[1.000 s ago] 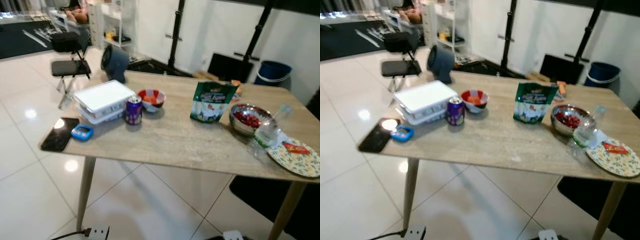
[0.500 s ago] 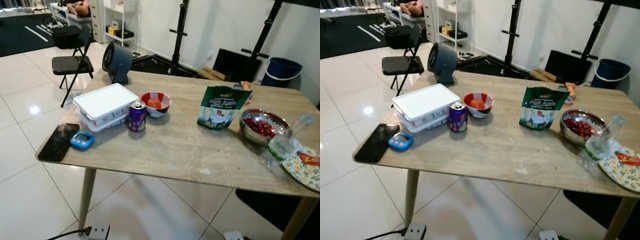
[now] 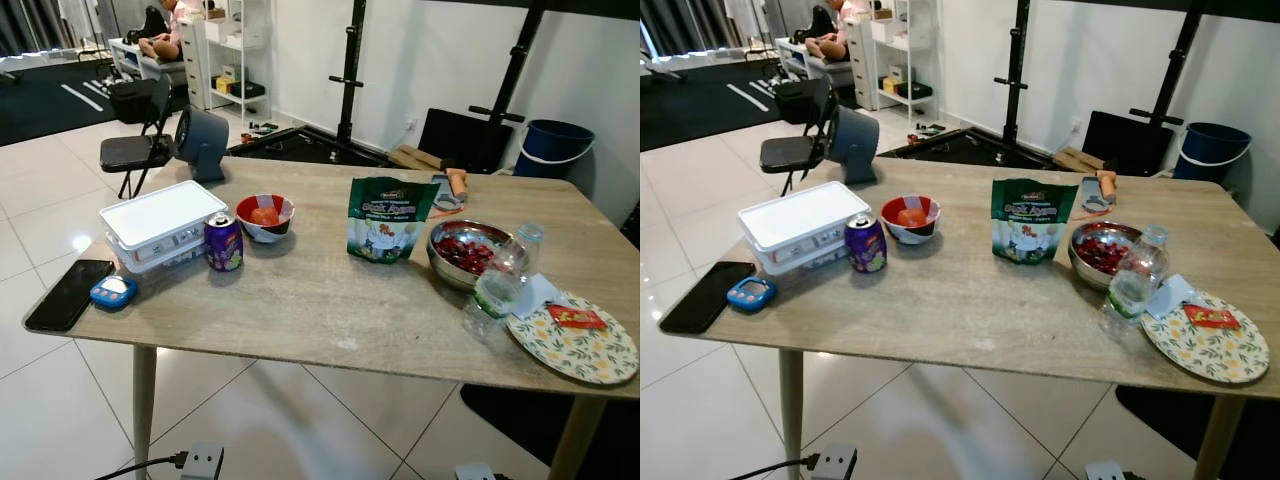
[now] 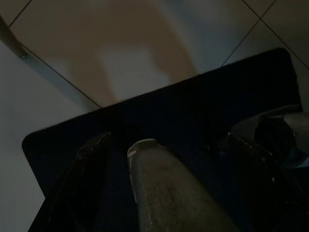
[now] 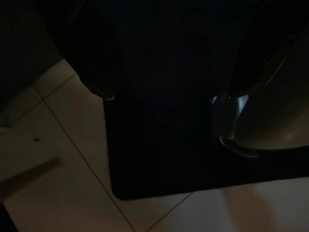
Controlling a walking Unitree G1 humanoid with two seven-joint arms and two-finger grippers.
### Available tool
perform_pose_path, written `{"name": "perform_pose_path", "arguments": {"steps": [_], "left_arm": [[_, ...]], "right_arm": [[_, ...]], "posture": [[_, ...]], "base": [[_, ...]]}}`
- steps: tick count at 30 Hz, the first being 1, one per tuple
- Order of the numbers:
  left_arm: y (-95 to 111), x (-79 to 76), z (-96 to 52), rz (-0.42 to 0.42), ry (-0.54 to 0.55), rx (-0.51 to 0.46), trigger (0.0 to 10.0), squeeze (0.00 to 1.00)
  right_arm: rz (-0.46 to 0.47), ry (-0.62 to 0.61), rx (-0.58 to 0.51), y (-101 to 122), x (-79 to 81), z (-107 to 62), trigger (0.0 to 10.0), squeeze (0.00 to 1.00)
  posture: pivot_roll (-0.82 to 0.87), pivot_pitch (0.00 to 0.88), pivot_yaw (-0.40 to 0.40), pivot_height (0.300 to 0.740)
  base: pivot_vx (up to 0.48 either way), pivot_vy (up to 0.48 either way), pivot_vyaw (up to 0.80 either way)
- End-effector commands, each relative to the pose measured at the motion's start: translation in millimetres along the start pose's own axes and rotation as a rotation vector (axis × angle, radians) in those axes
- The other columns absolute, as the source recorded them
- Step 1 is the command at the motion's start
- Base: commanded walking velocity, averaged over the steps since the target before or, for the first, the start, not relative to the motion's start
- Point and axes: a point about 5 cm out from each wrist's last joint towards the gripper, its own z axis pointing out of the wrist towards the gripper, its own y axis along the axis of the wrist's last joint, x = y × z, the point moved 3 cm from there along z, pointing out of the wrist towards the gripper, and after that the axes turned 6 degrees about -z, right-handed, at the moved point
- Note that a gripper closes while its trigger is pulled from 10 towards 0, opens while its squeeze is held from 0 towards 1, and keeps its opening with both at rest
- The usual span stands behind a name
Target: Restocking fridge
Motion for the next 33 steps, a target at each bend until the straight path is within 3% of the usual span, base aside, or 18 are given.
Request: {"name": "perform_pose_path", "arguments": {"steps": [1, 9, 14, 17, 20, 22, 23, 26, 28, 29, 30, 32, 33], "left_arm": [[-2.2, 0.7, -0.3, -0.004, 0.007, 0.004, 10.0, 0.0], [-6.5, 16.9, -4.4, -0.028, 0.086, 0.003, 10.0, 0.0], [-9.9, 34.7, -9.6, -0.062, 0.182, -0.007, 10.0, 0.0], [-10.9, 61.4, -18.9, -0.153, 0.324, -0.044, 10.0, 0.0], [-12.9, 71.5, -23.3, -0.19, 0.376, -0.051, 10.0, 0.0], [-18.2, 96.7, -35.9, -0.307, 0.495, -0.082, 10.0, 0.0], [-18.2, 96.7, -35.9, -0.307, 0.495, -0.082, 10.0, 0.0], [-14.8, 127.3, -53.0, -0.437, 0.622, -0.167, 10.0, 0.0], [-7.9, 144.2, -63.1, -0.486, 0.682, -0.225, 10.0, 0.0], [-7.9, 144.2, -63.1, -0.486, 0.682, -0.225, 10.0, 0.0], [-2.2, 154.5, -69.5, -0.515, 0.713, -0.267, 10.0, 0.0], [-2.2, 154.5, -69.5, -0.515, 0.713, -0.267, 10.0, 0.0], [2.6, 163.5, -75.8, -0.53, 0.746, -0.301, 10.0, 0.0]], "right_arm": [[0.002, 0.005, 0.008, -1.9, 1.6, 0.0, 10.0, 0.0], [-0.006, 0.006, 0.006, -0.9, 0.8, 0.0, 10.0, 0.0], [-0.016, 0.011, 0.017, -5.1, 2.7, -0.4, 10.0, 0.0], [-0.02, 0.014, 0.021, -6.4, 3.2, -0.5, 10.0, 0.0], [-0.021, 0.015, 0.02, -6.3, 3.3, -0.5, 10.0, 0.0], [-0.022, 0.015, 0.014, -3.8, 3.7, -0.1, 10.0, 0.0], [-0.022, 0.015, 0.014, -3.8, 3.7, -0.1, 10.0, 0.0], [-0.026, 0.014, 0.01, -1.4, 3.0, 0.2, 10.0, 0.0], [-0.033, 0.014, 0.011, -1.0, 2.8, 0.3, 10.0, 0.0], [-0.033, 0.014, 0.011, -1.0, 2.8, 0.3, 10.0, 0.0], [-0.037, 0.015, 0.012, -0.5, 2.9, 0.4, 10.0, 0.0], [-0.037, 0.015, 0.012, -0.5, 2.9, 0.4, 10.0, 0.0], [-0.04, 0.017, 0.013, -0.3, 3.2, 0.5, 10.0, 0.0]], "posture": [[0.0, 0.0, -0.048, 0.74], [0.01, 0.0, -0.052, 0.74], [0.03, 0.0, -0.059, 0.74], [0.03, 0.0, -0.061, 0.74], [0.03, 0.0, -0.063, 0.74], [0.03, 0.0, -0.066, 0.74], [0.03, 0.0, -0.066, 0.74], [0.04, 0.0, -0.073, 0.74], [0.06, 0.0, -0.078, 0.74], [0.06, 0.0, -0.078, 0.74], [0.06, 0.0, -0.08, 0.74], [0.06, 0.0, -0.08, 0.74], [0.06, 0.0, -0.079, 0.74]], "base": [[0.0, 0.0, 0.0], [0.0, 0.0, 0.0], [0.0, 0.0, 0.0], [0.0, 0.0, 0.0], [0.0, 0.0, 0.0], [0.0, 0.0, 0.0], [0.0, 0.0, 0.0], [0.0, 0.0, 0.0], [0.0, 0.0, 0.0], [0.0, 0.0, 0.0], [0.0, 0.0, 0.0], [0.0, 0.0, 0.0], [0.0, 0.0, 0.0]]}}
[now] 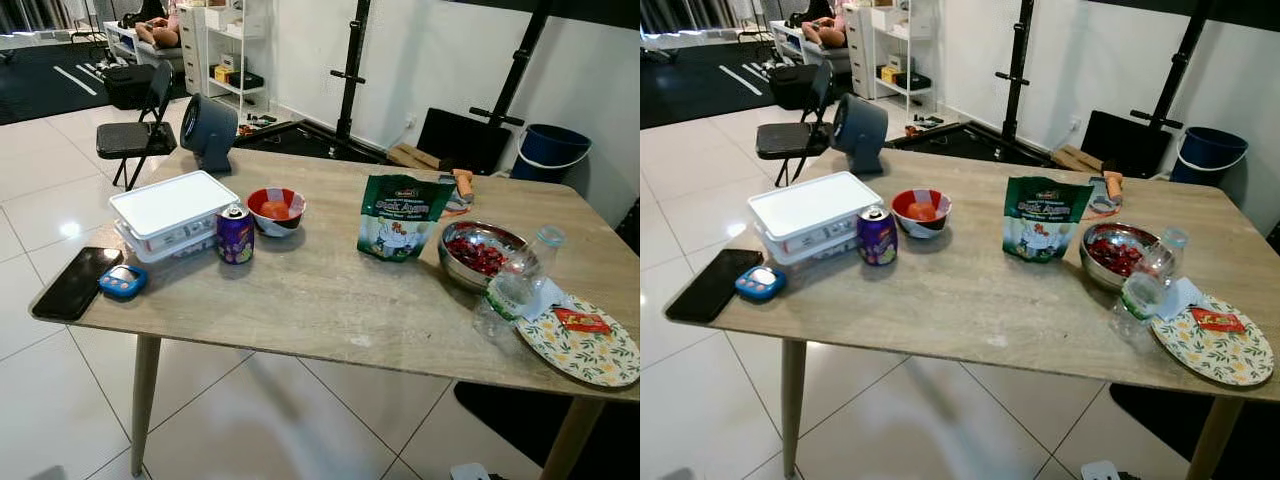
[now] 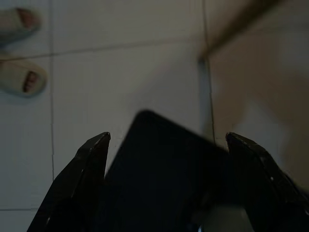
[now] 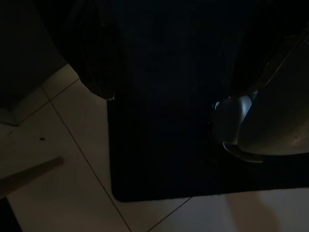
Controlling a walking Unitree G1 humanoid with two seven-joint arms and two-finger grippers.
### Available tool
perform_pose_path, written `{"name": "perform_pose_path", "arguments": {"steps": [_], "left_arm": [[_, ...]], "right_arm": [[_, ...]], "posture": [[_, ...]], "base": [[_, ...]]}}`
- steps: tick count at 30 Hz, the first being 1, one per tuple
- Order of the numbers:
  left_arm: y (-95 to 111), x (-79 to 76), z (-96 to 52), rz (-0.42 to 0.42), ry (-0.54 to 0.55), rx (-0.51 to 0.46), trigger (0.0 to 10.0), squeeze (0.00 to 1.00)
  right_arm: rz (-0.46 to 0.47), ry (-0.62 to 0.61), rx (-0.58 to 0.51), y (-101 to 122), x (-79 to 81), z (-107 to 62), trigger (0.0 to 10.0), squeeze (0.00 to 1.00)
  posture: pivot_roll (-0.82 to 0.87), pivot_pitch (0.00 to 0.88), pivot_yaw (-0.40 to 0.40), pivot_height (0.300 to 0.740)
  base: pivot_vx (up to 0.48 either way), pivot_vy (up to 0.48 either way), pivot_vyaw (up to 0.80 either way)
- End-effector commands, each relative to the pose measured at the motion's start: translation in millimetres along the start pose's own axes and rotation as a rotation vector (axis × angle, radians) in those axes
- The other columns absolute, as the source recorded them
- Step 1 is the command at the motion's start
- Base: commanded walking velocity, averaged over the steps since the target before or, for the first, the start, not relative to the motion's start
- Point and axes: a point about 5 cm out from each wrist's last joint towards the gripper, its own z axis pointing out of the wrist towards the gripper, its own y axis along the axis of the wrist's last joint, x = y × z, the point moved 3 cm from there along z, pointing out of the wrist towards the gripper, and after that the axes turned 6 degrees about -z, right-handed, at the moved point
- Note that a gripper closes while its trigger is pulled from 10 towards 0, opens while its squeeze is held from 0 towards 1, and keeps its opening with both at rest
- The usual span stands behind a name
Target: Restocking fridge
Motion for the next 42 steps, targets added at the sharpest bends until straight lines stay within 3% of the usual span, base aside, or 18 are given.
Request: {"name": "perform_pose_path", "arguments": {"steps": [1, 2, 6, 7, 9, 12, 15, 17, 18, 19, 20, 21, 24, 27, 29, 35, 37, 42], "left_arm": [[21.8, 15.8, 3.7, -0.053, 0.065, -0.076, 10.0, 0.0], [34.2, 24.6, 4.9, -0.087, 0.101, -0.121, 10.0, 0.0], [45.5, 31.8, 5.7, -0.113, 0.126, -0.161, 10.0, 0.0], [60.7, 39.8, 6.3, -0.135, 0.149, -0.211, 10.0, 0.0], [60.7, 39.8, 6.3, -0.135, 0.149, -0.211, 10.0, 0.0], [91.8, 46.9, 6.5, -0.137, 0.158, -0.311, 10.0, 0.0], [116.6, 33.2, 6.2, -0.099, 0.106, -0.393, 10.0, 0.0], [120.7, 14.5, 7.1, -0.074, 0.035, -0.399, 10.0, 0.0], [120.7, 14.5, 7.1, -0.074, 0.035, -0.399, 10.0, 0.0], [114.9, 5.6, 8.0, -0.065, -0.001, -0.373, 10.0, 0.0], [90.1, -11.2, 9.5, -0.061, -0.078, -0.276, 10.0, 0.0], [90.1, -11.2, 9.5, -0.061, -0.078, -0.276, 10.0, 0.0], [54.3, -25.2, 7.6, -0.034, -0.139, -0.155, 10.0, 0.0], [40.9, -29.5, 5.9, -0.023, -0.156, -0.113, 10.0, 0.0], [0.6, -39.0, -2.0, 0.026, -0.201, 0.011, 10.0, 0.0], [-34.6, -40.5, -11.9, 0.071, -0.222, 0.117, 10.0, 0.0], [-56.1, -38.6, -19.2, 0.095, -0.229, 0.185, 10.0, 0.0], [-74.4, -37.4, -26.4, 0.134, -0.251, 0.251, 10.0, 0.0]], "right_arm": [[-0.016, 0.002, 0.01, -0.3, 0.4, 0.2, 10.0, 0.0], [-0.018, 0.004, 0.01, 0.3, 1.0, 0.4, 10.0, 0.0], [-0.019, 0.006, 0.009, 0.8, 1.5, 0.5, 10.0, 0.0], [-0.021, 0.009, 0.01, 1.0, 2.3, 0.6, 10.0, 0.0], [-0.021, 0.009, 0.01, 1.0, 2.3, 0.6, 10.0, 0.0], [-0.024, 0.013, 0.012, 0.6, 3.5, 0.8, 10.0, 0.0], [-0.026, 0.017, 0.016, -0.6, 4.6, 0.7, 10.0, 0.0], [-0.053, 0.013, 0.032, -3.3, 4.6, 0.6, 10.0, 0.0], [-0.053, 0.013, 0.032, -3.3, 4.6, 0.6, 10.0, 0.0], [-0.07, 0.002, 0.049, -6.5, 3.2, 0.2, 10.0, 0.0], [-0.091, -0.047, 0.088, -14.6, -4.7, -1.6, 10.0, 0.0], [-0.091, -0.047, 0.088, -14.6, -4.7, -1.6, 10.0, 0.0], [-0.059, -0.105, 0.107, -19.7, -16.9, -4.2, 10.0, 0.0], [-0.053, -0.114, 0.103, -19.8, -20.2, -4.8, 10.0, 0.0], [-0.048, -0.089, 0.088, -19.5, -22.4, -5.6, 10.0, 0.0], [-0.075, -0.052, 0.089, -19.7, -20.0, -5.5, 10.0, 0.0], [-0.081, -0.03, 0.092, -21.3, -14.7, -5.0, 10.0, 0.0], [-0.077, -0.017, 0.095, -24.0, -9.6, -4.8, 10.0, 0.0]], "posture": [[0.07, 0.0, -0.079, 0.74], [0.07, 0.0, -0.08, 0.74], [0.07, 0.0, -0.08, 0.74], [0.08, 0.0, -0.08, 0.74], [0.08, 0.0, -0.08, 0.74], [0.08, 0.0, -0.08, 0.74], [0.08, 0.0, -0.079, 0.74], [0.08, 0.0, -0.078, 0.74], [0.08, 0.0, -0.078, 0.74], [0.08, 0.0, -0.076, 0.74], [0.08, 0.0, -0.074, 0.74], [0.08, 0.0, -0.074, 0.74], [0.07, 0.0, -0.074, 0.74], [0.06, 0.0, -0.075, 0.74], [0.06, 0.0, -0.077, 0.74], [0.06, 0.0, -0.084, 0.74], [0.06, 0.0, -0.082, 0.74], [0.06, 0.0, -0.082, 0.74]], "base": [[0.0, 0.0, 0.0], [0.0, 0.0, 0.0], [0.0, 0.0, 0.0], [0.0, 0.0, 0.0], [0.0, 0.0, 0.0], [0.0, 0.0, 0.0], [0.0, 0.0, 0.0], [0.0, 0.0, 0.0], [0.0, 0.0, 0.0], [0.0, 0.0, 0.0], [0.0, 0.0, 0.0], [0.0, 0.0, 0.0], [0.0, 0.0, 0.0], [0.0, 0.0, 0.0], [0.0, 0.0, 0.0], [0.0, 0.0, 0.36], [0.0, 0.0, 0.8], [0.0, 0.0, 0.8]]}}
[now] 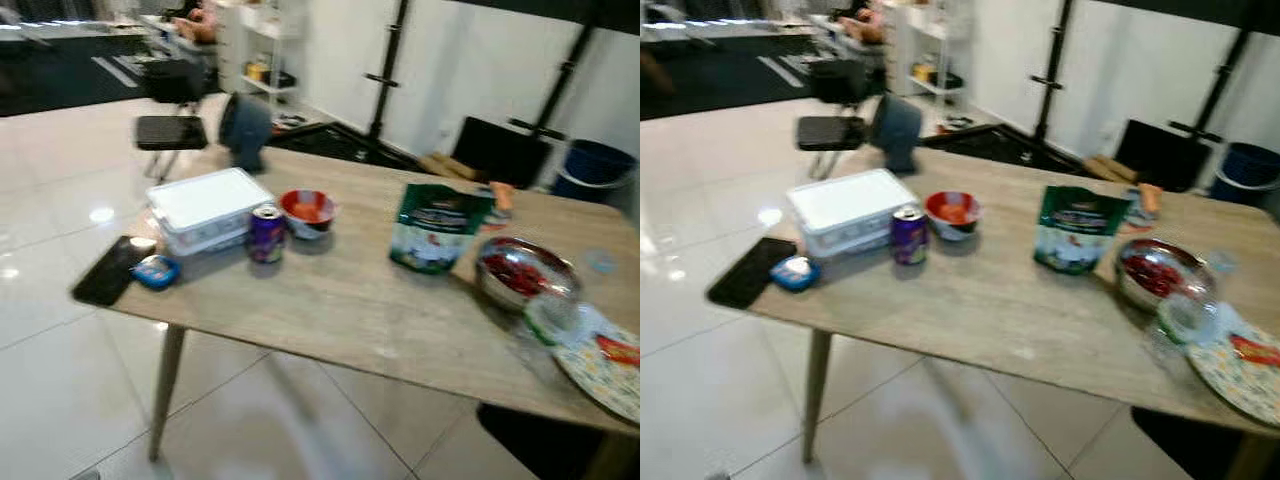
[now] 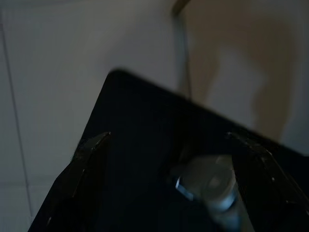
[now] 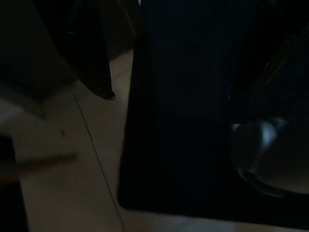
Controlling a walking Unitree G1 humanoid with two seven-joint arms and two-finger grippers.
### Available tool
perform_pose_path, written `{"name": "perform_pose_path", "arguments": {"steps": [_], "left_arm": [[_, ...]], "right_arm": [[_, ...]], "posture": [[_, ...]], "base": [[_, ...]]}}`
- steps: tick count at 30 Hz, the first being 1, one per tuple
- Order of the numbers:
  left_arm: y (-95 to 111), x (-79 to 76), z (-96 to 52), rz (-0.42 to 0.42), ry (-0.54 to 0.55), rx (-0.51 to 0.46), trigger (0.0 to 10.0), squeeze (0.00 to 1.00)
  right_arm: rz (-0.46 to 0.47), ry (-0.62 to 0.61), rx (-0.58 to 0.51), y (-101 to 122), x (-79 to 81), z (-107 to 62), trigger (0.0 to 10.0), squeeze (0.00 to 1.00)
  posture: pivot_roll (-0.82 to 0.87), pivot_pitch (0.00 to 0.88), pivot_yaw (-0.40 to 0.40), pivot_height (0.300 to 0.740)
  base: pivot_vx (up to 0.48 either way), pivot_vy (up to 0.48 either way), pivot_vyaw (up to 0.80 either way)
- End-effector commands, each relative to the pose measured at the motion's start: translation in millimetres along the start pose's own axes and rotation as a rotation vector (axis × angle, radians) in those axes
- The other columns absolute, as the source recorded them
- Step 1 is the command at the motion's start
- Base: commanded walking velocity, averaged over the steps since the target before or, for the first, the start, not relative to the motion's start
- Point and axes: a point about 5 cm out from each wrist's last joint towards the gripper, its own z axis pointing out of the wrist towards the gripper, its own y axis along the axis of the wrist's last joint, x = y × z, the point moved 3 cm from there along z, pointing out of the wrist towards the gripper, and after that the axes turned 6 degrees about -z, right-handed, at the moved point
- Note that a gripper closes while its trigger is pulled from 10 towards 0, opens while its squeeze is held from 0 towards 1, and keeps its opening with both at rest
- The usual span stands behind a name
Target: Restocking fridge
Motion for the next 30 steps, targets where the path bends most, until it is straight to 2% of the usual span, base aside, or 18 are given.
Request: {"name": "perform_pose_path", "arguments": {"steps": [1, 18, 27, 30], "left_arm": [[-16.8, -7.2, -2.3, 0.032, -0.03, 0.064, 10.0, 0.0], [-7.3, -12.7, 0.6, 0.073, -0.061, 0.062, 10.0, 0.0], [-16.2, -16.3, -0.9, 0.084, -0.072, 0.091, 10.0, 0.0], [-17.0, -16.4, -1.1, 0.083, -0.072, 0.094, 10.0, 0.0]], "right_arm": [[-0.011, 0.007, -0.004, -0.7, 1.8, 0.0, 10.0, 0.0], [-0.011, 0.021, 0.019, -10.3, 6.5, -0.6, 10.0, 0.0], [-0.01, 0.013, 0.025, -12.2, 5.9, -0.8, 10.0, 0.0], [-0.001, 0.001, 0.026, -12.7, 4.8, -0.9, 10.0, 0.0]], "posture": [[0.05, 0.0, -0.081, 0.74], [0.04, 0.0, -0.072, 0.74], [0.04, 0.0, -0.076, 0.74], [0.04, 0.0, -0.077, 0.74]], "base": [[0.0, 0.0, 0.8], [0.0, 0.0, 0.8], [0.0, 0.0, 0.79], [0.0, 0.0, 0.29]]}}
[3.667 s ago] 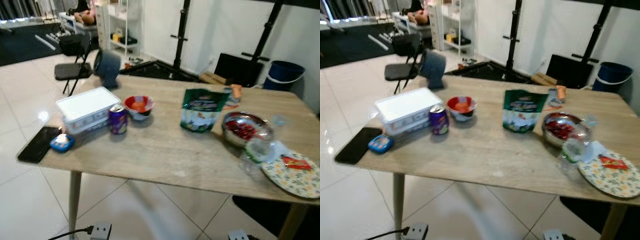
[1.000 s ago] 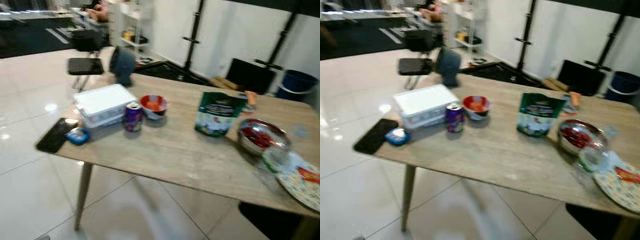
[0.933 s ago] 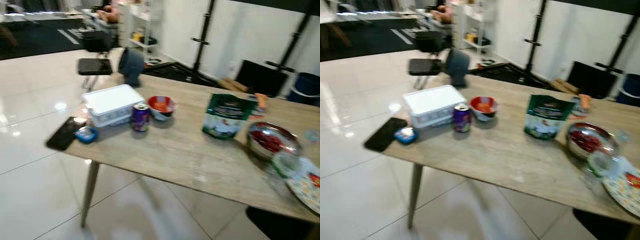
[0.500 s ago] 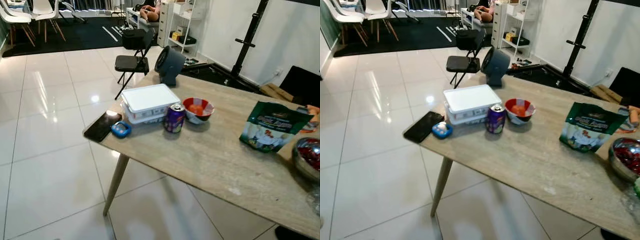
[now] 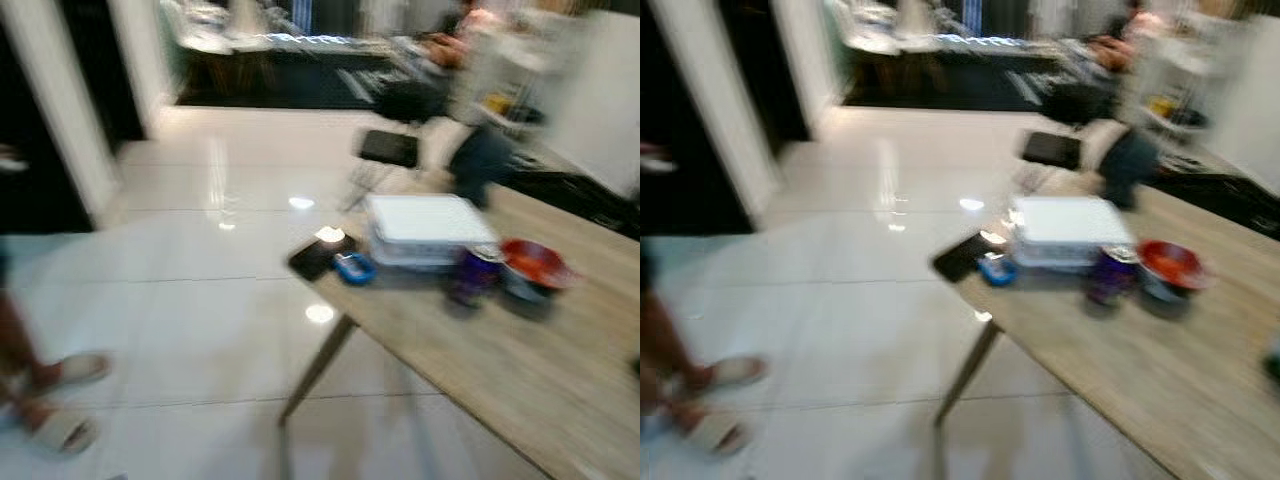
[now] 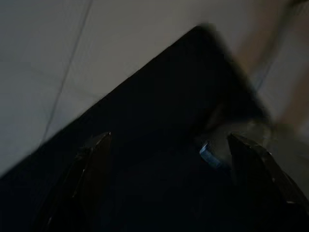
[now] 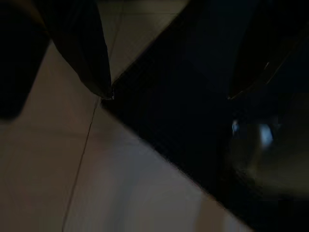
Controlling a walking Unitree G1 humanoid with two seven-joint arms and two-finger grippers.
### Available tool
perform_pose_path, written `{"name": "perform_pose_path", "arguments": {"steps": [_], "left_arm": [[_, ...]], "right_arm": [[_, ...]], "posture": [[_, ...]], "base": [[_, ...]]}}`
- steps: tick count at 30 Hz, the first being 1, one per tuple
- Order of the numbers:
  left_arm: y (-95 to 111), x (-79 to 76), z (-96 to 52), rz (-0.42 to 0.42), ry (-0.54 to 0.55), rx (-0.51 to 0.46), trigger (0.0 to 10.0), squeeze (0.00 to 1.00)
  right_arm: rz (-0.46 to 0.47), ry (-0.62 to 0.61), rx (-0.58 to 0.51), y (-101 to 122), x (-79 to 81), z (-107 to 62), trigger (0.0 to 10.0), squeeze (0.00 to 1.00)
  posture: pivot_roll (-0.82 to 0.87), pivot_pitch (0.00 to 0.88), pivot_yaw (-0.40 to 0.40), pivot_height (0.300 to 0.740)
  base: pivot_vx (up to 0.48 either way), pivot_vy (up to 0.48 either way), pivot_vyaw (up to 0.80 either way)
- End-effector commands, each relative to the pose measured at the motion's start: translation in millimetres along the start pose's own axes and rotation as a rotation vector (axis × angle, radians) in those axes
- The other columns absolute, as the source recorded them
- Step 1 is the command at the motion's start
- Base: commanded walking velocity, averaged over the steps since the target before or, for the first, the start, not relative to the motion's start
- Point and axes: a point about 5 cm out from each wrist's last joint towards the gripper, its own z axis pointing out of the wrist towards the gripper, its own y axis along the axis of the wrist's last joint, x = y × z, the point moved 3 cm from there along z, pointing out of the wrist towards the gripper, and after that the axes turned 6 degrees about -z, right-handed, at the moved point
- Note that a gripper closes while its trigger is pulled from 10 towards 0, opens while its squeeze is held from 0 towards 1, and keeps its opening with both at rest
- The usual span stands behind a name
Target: Restocking fridge
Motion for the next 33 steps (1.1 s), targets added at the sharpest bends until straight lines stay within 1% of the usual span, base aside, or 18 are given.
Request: {"name": "perform_pose_path", "arguments": {"steps": [1, 20, 30, 33], "left_arm": [[0.3, -11.4, 1.3, 0.009, -0.03, 0.003, 10.0, 0.0], [-3.8, -14.6, 1.0, 0.021, -0.058, 0.029, 10.0, 0.0], [-4.7, -16.0, 0.9, 0.025, -0.066, 0.031, 10.0, 0.0], [-5.5, -16.2, 0.8, 0.025, -0.067, 0.032, 10.0, 0.0]], "right_arm": [[0.013, -0.011, 0.023, -8.0, 0.4, -0.7, 10.0, 0.0], [0.004, -0.02, 0.039, -11.0, 0.5, -0.9, 10.0, 0.0], [-0.003, -0.016, 0.034, -8.1, 1.0, -0.4, 10.0, 0.0], [-0.005, -0.014, 0.029, -5.5, 0.9, -0.1, 10.0, 0.0]], "posture": [[0.04, 0.0, -0.077, 0.74], [0.03, 0.0, -0.072, 0.74], [0.03, 0.0, -0.076, 0.74], [0.04, 0.0, -0.078, 0.74]], "base": [[0.0, 0.0, 0.0], [0.0, 0.0, 0.0], [0.0, 0.0, 0.0], [0.277, 0.0, 0.0]]}}
